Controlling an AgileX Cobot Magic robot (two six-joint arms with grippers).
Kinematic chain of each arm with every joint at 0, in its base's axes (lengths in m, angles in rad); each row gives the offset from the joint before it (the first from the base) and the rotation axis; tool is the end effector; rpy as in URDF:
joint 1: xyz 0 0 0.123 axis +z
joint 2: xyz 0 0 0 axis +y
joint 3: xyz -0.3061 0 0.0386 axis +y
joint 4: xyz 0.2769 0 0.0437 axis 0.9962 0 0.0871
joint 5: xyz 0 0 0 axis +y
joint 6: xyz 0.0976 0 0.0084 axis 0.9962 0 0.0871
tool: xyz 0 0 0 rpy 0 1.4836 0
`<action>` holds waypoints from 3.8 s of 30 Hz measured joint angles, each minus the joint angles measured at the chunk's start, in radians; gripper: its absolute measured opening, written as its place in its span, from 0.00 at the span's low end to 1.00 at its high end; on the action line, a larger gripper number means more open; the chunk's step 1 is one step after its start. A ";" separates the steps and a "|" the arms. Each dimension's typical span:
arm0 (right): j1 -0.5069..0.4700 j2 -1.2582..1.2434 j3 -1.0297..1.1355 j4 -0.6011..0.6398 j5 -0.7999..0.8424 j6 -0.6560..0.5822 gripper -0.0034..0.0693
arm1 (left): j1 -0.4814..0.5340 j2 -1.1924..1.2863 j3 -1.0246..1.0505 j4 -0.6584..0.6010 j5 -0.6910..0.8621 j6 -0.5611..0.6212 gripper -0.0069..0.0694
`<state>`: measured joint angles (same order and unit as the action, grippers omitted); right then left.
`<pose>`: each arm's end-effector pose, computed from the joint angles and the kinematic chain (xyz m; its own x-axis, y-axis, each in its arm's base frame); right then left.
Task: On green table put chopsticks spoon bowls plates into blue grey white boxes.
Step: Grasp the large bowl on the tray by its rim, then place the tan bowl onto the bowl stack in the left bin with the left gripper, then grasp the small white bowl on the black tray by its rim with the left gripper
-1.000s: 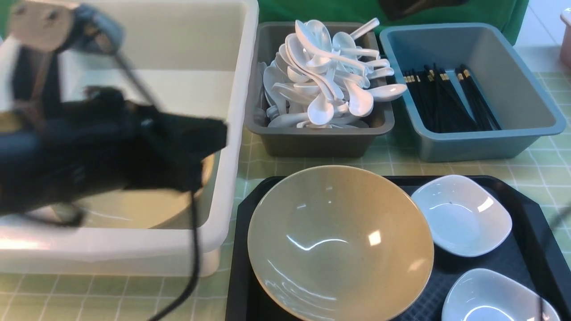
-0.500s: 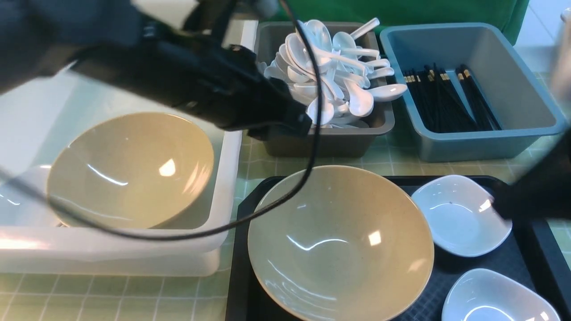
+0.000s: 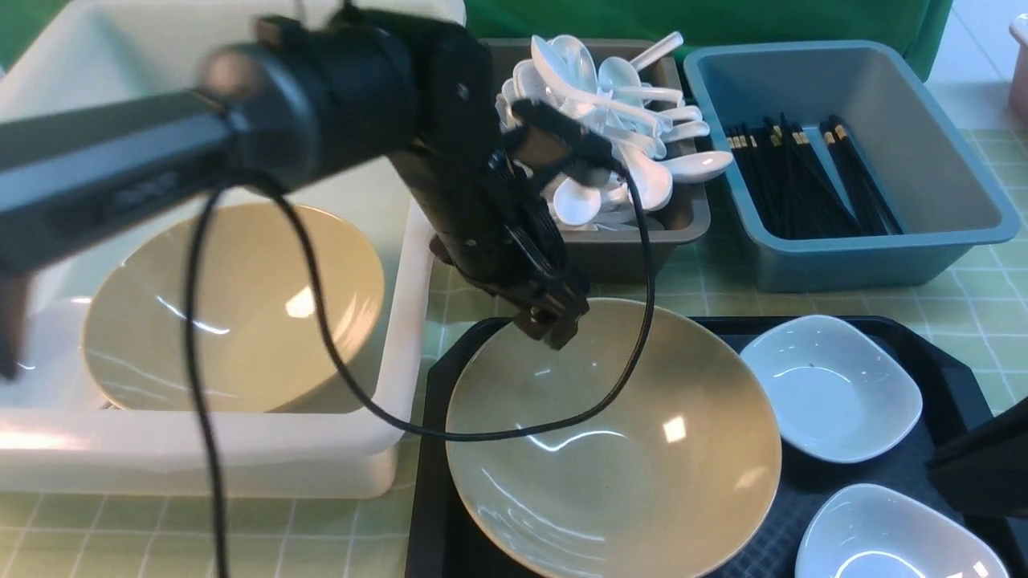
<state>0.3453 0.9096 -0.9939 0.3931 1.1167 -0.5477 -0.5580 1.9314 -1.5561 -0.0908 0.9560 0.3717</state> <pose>0.1493 0.0896 0.3823 -0.5095 -0.5420 -0.6683 -0.7490 0.6616 0.0345 0.3772 -0.2440 0.2424 -0.5903 0.7374 -0.3285 0.7726 0.6339 0.0347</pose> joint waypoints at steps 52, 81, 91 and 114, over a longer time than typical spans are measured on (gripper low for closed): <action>0.000 0.012 0.029 0.553 -0.354 -0.576 0.16 | 1.023 -0.328 0.188 -0.378 0.283 -0.119 0.11; 0.000 0.012 0.029 0.556 -0.352 -0.575 0.20 | 0.954 -0.240 0.192 -0.309 0.246 -0.308 0.12; 0.000 0.012 0.029 0.556 -0.350 -0.554 0.22 | 0.951 -0.235 0.192 -0.292 0.258 -0.350 0.34; -0.002 0.009 0.028 0.264 -0.393 -0.243 0.28 | 0.489 -0.424 0.087 -0.572 0.270 0.003 0.73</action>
<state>0.3438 0.9184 -0.9664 0.6566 0.7233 -0.7910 -0.0694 1.5071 -1.4694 -0.6628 1.2258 0.3751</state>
